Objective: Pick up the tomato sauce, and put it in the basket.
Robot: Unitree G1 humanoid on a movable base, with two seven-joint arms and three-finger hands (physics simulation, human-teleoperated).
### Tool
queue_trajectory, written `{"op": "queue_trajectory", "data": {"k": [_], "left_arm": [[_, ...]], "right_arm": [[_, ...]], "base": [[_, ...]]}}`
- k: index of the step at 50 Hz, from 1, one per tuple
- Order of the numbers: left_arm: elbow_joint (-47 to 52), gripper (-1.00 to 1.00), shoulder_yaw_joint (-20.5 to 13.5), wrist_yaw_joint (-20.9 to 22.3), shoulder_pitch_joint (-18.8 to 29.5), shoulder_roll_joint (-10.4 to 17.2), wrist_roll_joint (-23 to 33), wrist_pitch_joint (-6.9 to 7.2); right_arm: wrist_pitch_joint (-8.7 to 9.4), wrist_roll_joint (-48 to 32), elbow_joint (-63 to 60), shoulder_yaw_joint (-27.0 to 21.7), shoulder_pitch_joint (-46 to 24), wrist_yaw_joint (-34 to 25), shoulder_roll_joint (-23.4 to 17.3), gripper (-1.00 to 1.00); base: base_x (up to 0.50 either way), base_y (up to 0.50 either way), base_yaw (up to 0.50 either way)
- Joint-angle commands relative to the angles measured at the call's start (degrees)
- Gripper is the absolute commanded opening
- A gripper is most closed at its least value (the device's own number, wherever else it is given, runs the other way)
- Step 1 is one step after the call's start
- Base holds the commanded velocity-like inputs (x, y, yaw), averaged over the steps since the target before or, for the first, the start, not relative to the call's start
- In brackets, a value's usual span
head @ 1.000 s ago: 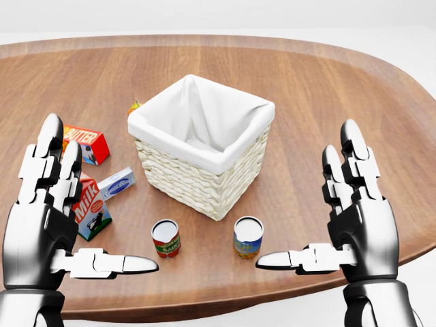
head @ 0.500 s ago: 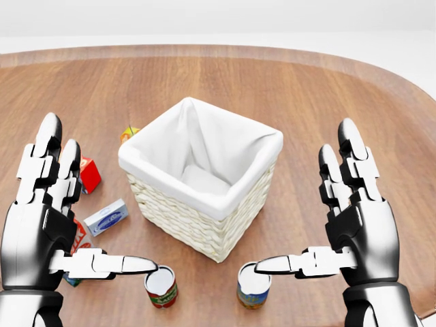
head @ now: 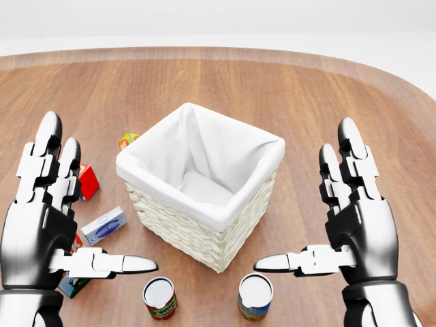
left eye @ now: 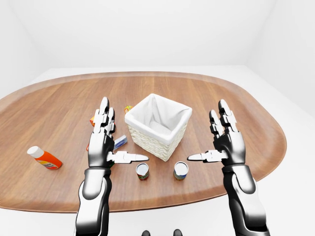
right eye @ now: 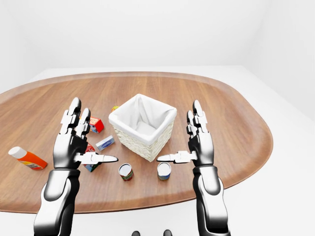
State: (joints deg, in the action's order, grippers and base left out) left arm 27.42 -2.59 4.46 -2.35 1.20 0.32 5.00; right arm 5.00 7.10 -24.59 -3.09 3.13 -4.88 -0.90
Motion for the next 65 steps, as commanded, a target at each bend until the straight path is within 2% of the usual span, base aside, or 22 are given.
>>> {"op": "queue_trajectory", "data": {"k": [1, 23, 29, 34, 45, 65], "left_arm": [[0.32, 1.00, 0.11, 0.10, -0.16, 0.05, 0.17, 0.00], [0.65, 1.00, -0.23, 0.53, 0.02, 0.16, 1.30, 0.00], [0.46, 1.00, -0.14, 0.51, -0.03, 0.11, 1.34, 0.00], [0.25, 1.00, -0.15, 0.48, -0.02, 0.11, 1.31, 0.00], [0.61, 1.00, -0.21, 0.59, -0.08, 0.20, 1.40, 0.00], [1.70, 1.00, 0.21, 1.14, -0.44, 0.50, 5.67, 0.00]], "right_arm": [[0.00, -0.05, 0.16, -0.04, -0.02, 0.17, 0.03, 1.00], [0.00, -0.03, -0.27, 0.10, 0.12, 0.26, 0.07, 1.00], [0.00, 1.20, -0.90, 0.45, 0.78, -1.32, 0.20, 1.00], [0.00, -0.57, 0.34, 0.63, 0.37, -0.26, 0.05, 1.00], [0.00, -0.17, 0.34, 0.44, 0.44, -0.13, 0.16, 1.00], [0.00, -0.06, 0.35, 0.30, 0.22, 0.24, 0.12, 1.00]], "base": [[0.00, 0.00, 0.00], [0.00, 0.00, 0.00], [0.00, 0.00, 0.00], [0.46, 0.00, 0.00], [0.00, 0.00, 0.00], [0.00, 0.00, 0.00]]}}
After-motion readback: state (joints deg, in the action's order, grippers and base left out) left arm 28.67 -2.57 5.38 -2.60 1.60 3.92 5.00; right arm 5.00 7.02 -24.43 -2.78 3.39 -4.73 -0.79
